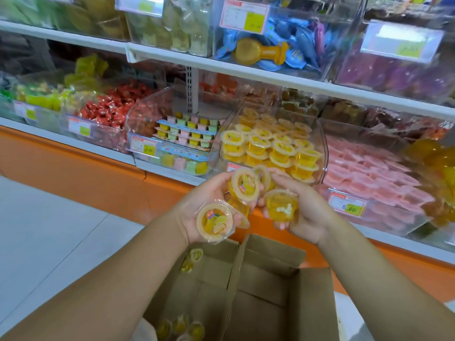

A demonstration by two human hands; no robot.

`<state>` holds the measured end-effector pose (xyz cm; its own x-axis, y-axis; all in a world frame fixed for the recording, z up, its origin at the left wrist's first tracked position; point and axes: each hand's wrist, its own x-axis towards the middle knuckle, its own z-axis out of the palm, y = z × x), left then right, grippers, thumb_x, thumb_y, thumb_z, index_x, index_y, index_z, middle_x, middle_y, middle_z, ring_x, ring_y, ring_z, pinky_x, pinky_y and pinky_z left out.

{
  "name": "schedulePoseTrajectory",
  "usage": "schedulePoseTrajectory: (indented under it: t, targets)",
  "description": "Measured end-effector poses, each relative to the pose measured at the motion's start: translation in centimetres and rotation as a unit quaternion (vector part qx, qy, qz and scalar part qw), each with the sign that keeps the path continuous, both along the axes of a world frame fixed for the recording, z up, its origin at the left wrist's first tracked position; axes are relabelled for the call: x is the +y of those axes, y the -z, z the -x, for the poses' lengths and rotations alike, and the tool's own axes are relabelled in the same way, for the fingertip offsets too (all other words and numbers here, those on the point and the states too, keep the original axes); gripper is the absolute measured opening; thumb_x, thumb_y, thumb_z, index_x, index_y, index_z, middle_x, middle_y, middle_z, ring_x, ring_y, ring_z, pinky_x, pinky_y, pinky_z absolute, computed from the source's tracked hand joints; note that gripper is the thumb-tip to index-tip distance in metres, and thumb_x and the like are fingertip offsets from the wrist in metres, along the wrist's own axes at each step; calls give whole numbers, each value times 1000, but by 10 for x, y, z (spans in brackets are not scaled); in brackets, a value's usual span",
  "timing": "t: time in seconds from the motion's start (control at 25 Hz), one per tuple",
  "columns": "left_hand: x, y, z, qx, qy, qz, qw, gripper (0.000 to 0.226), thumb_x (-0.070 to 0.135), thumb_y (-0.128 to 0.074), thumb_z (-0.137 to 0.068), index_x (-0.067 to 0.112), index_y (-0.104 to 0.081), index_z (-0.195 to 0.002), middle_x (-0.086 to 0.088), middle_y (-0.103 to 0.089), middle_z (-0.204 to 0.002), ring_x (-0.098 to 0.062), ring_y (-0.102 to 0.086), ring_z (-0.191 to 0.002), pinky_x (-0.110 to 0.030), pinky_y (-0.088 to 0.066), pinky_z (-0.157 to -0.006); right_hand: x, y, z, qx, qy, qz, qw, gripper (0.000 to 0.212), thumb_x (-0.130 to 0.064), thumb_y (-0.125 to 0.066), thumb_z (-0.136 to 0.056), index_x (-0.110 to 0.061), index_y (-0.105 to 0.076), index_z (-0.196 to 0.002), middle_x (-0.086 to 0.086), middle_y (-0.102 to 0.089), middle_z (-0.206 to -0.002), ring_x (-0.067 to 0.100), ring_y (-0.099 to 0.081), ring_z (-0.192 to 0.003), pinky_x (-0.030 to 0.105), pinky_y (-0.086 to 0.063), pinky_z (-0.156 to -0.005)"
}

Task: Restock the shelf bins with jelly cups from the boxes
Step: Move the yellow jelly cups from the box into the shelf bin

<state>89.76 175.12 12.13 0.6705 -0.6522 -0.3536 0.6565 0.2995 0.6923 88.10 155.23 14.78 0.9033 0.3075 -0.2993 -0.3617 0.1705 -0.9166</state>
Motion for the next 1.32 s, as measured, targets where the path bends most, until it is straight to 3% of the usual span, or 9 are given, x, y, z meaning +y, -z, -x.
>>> schedulePoseTrajectory:
  t: [0.16, 0.32, 0.4, 0.52, 0.6, 0.84, 1.08, 1.2, 1.32]
  targets:
    - [-8, -11, -6, 23, -40, 46, 998, 37, 47, -73, -77, 17, -78, -98, -13, -65, -87, -20, -49, -78, -21, -48, -47, -14, -1, -12, 43, 7, -88, 995, 43, -38, -59, -80, -20, -55, -120, 14, -57, -71, 21, -54, -47, 19, -34, -29]
    - [-10, -5, -10, 10, -42, 9, 999, 63, 57, -80, -70, 13, -74, -115, -13, -67, -99, -22, -54, -81, -23, -51, -50, -14, 0, -19, 66, -12, -145, 987, 43, -38, -64, -77, -23, -58, -117, 12, -54, -71, 19, -53, -49, 19, -36, -31]
    - [-12, -3, -13, -1, -38, -12, 999, 82, 60, -87, -59, 13, -69, -124, -13, -67, -105, -22, -59, -79, -26, -52, -52, -9, -1, -22, 47, -2, -68, 997, 42, -44, -61, -80, -24, -61, -116, 12, -60, -74, 20, -58, -53, 20, -38, -34]
    - [-10, -3, -16, -3, -86, -37, 996, 70, 60, -77, -66, 16, -69, -120, -9, -70, -92, -21, -62, -55, -24, -51, -46, 1, -5, -25, -33, 57, 142, 988, 46, -58, -67, -66, -37, -69, -107, 0, -70, -107, 22, -65, -95, 29, -48, -44]
    - [-5, -4, -16, -20, -115, -50, 992, 67, 60, -76, -66, 21, -69, -121, -7, -72, -90, -21, -62, -51, -24, -51, -45, 9, -7, -26, -72, 102, 190, 974, 42, -60, -72, -59, -40, -73, -96, -8, -67, -115, 15, -60, -108, 32, -52, -51]
    - [11, -14, -24, -11, -172, -4, 985, 71, 59, -76, -62, 17, -69, -118, -9, -71, -92, -20, -62, -49, -24, -52, -44, 23, -29, -28, -141, 160, 271, 939, 9, -36, -76, -79, -28, -74, -83, 12, -67, -93, 13, -59, -58, 39, -58, -54]
    - [27, -20, -36, 31, -244, 44, 968, 54, 54, -74, -66, 12, -76, -99, -12, -71, -88, -23, -60, -49, -25, -51, -42, 25, -88, -122, -255, 140, 416, 862, 9, -35, -73, -82, -26, -72, -82, -4, -65, -66, 9, -62, -54, 28, -52, -47]
    - [35, -18, -53, 21, -292, -66, 954, 43, 53, -54, -88, 13, -68, -92, -4, -72, -62, -16, -65, -43, -21, -50, -38, 33, -81, -179, -252, 72, 528, 808, 17, -39, -69, -84, -24, -72, -92, 0, -69, -82, 14, -63, -70, 32, -56, -58]
    - [40, -16, -47, 44, -245, -10, 968, 53, 55, -66, -79, 9, -67, -106, -8, -69, -78, -22, -62, -50, -24, -48, -42, 36, -73, -210, -170, -4, 538, 825, 19, -36, -66, -88, -25, -68, -104, 1, -63, -105, 17, -58, -94, 27, -50, -53]
